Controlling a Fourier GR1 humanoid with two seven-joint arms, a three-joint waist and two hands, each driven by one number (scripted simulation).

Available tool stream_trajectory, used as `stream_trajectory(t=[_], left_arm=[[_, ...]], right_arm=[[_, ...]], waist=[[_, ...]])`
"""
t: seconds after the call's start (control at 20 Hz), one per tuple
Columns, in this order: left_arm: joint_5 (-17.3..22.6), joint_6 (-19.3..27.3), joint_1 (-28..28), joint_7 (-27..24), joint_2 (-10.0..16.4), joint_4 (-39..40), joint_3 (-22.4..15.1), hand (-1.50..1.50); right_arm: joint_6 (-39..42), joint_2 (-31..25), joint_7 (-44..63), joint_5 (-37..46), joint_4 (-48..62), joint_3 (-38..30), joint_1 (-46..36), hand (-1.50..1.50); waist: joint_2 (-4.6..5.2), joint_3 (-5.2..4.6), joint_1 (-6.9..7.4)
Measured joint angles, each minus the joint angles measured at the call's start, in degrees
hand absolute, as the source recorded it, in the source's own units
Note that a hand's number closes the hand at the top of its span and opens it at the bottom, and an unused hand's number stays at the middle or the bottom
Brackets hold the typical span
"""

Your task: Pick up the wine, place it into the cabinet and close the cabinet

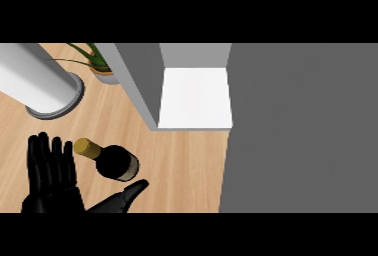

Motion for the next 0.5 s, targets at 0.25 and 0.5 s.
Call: stream_trajectory(t=[0.25, 0.5], left_arm=[[9.23, -6.37, 3.1, -10.52, -1.14, 4.31, 6.17, -1.5], [15.62, -12.94, 5.24, -20.38, -4.19, 11.0, 10.3, -1.5]], right_arm=[[-0.14, 0.35, -0.26, 0.39, -0.06, 0.2, -0.09, -1.5], [0.09, 0.29, 0.07, 0.44, 0.0, -0.81, -0.71, -1.5]], waist=[[-0.02, 0.03, 0.14], [0.0, 0.08, 0.17]])
